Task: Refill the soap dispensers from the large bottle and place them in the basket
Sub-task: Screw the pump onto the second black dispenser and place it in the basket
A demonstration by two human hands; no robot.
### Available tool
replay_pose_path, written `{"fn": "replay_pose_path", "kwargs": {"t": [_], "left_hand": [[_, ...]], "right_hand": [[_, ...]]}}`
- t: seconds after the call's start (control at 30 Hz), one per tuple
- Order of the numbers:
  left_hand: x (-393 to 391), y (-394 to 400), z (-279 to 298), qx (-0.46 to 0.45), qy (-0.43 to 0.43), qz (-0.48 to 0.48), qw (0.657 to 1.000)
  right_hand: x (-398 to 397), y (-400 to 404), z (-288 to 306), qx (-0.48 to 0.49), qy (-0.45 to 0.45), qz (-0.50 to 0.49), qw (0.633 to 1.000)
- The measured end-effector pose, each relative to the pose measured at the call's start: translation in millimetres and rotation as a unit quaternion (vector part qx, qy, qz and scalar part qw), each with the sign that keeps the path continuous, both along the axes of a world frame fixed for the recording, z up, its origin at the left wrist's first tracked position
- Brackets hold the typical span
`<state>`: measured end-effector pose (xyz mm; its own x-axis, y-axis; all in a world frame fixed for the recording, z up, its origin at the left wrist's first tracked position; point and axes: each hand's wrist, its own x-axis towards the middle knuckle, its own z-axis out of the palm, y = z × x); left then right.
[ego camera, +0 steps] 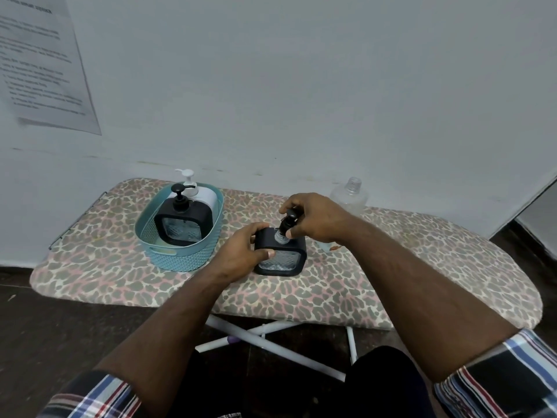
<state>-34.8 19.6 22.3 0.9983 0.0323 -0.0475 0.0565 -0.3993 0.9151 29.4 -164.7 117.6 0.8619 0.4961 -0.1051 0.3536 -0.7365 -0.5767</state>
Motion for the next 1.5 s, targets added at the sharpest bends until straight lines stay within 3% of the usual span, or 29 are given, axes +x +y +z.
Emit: {"fn": "replay_pose_path", "kwargs": {"t": [0.53, 0.7, 0.87, 1.07, 1.3, 1.5], "left_hand": [[2.8, 1.9, -2.5, -0.001, -0.009, -0.009, 1.0], [1.9, 2.6, -4.5, 0.003, -0.007, -0.004, 1.0], [2.4, 3.3, -4.7, 0.007, -0.004, -0.001, 1.0], [2.6, 4.1, -7.6, 0.006, -0.006, -0.001, 1.0], [7.1, 7.3, -12.2, 0.002, -0.007, -0.004, 1.0], [8.1, 7.1, -14.4, 0.007, -0.008, -0.002, 1.0]], "right_hand": [[4.0, 18.7, 0.4, -0.145, -0.073, 0.105, 0.981], [3.0, 14.6, -3.6, -0.123, -0.081, 0.079, 0.986], [0.8, 7.9, 0.2, -0.079, -0.026, 0.069, 0.994], [-5.7, 10.2, -14.5, -0.047, -0.064, 0.002, 0.997], [-0.5, 7.6, -12.5, 0.039, 0.004, -0.015, 0.999], [-7.1, 8.5, -17.4, 0.009, -0.044, -0.013, 0.999]]}}
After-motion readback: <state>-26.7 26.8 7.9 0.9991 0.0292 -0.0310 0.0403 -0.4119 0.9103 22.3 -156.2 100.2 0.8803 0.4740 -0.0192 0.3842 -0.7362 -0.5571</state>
